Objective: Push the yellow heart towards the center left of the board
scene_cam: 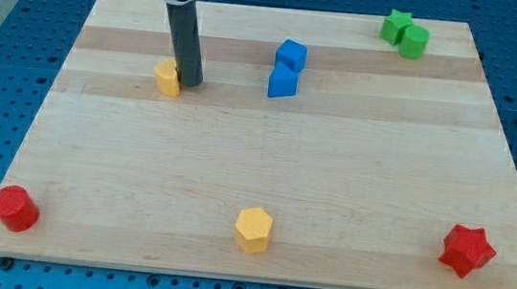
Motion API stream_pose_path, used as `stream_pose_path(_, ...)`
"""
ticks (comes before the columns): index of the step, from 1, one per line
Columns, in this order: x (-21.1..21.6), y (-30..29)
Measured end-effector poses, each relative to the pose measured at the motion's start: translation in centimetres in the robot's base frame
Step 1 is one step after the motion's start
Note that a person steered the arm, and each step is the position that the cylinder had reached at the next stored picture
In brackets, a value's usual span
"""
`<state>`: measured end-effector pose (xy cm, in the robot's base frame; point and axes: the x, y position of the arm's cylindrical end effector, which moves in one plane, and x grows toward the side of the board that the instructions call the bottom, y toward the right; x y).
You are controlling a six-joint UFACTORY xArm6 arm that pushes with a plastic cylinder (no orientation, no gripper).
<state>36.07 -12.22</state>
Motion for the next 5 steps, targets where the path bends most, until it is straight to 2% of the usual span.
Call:
stream_pose_path(1,-1.4,-1.1)
stream_pose_path(4,-1.4,-7.8)
stream_pose_path(5,-1.4,-8.5)
